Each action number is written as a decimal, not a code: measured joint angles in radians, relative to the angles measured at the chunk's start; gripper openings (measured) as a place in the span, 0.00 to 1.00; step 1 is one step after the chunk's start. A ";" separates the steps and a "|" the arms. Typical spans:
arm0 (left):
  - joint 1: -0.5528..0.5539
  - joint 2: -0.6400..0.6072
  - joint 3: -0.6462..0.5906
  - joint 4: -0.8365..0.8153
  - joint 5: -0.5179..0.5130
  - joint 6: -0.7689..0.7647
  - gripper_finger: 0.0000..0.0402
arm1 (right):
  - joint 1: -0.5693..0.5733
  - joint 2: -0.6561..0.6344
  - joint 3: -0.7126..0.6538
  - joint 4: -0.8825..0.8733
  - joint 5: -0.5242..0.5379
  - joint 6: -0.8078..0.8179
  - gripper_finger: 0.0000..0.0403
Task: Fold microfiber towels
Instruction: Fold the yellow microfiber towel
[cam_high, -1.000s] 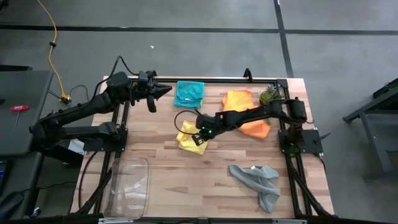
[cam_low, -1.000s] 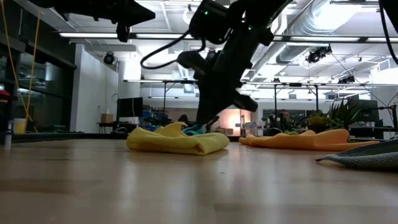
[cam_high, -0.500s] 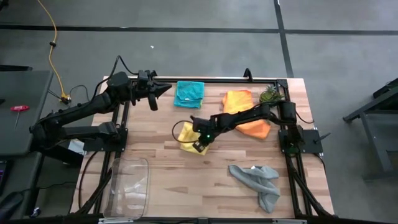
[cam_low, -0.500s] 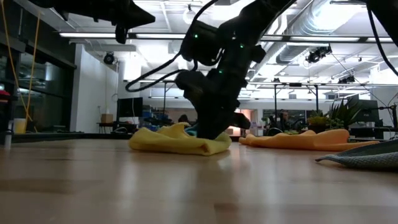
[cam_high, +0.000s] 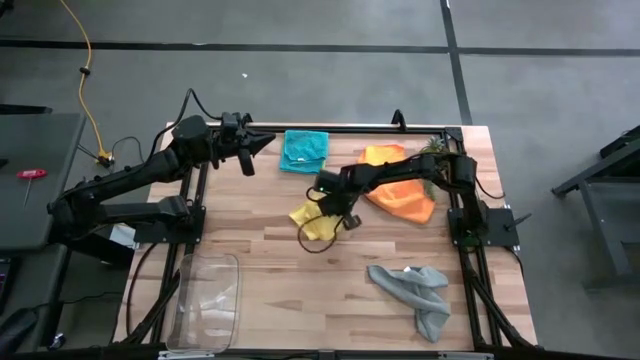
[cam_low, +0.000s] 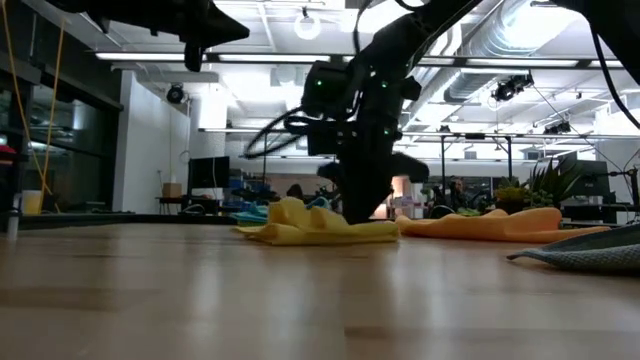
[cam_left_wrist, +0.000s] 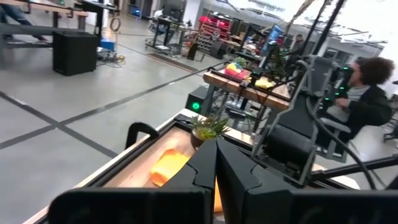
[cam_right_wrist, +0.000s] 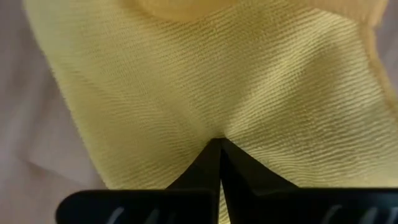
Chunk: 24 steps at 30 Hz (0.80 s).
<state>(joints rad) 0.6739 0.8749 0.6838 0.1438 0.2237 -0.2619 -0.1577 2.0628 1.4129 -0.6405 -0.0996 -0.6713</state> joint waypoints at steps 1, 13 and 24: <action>0.000 0.000 0.000 -0.005 -0.012 0.001 0.00 | 0.000 0.000 0.000 0.005 0.025 -0.059 0.00; 0.000 0.000 0.000 -0.029 -0.063 0.002 0.00 | -0.007 -0.138 0.001 -0.102 0.099 -0.062 0.00; 0.000 0.000 0.000 -0.072 -0.083 0.003 0.00 | 0.013 -0.287 -0.299 0.354 -0.140 1.022 0.00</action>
<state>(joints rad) 0.6735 0.8753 0.6842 0.0715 0.1410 -0.2592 -0.1445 1.7761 1.1139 -0.2864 -0.2392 0.3506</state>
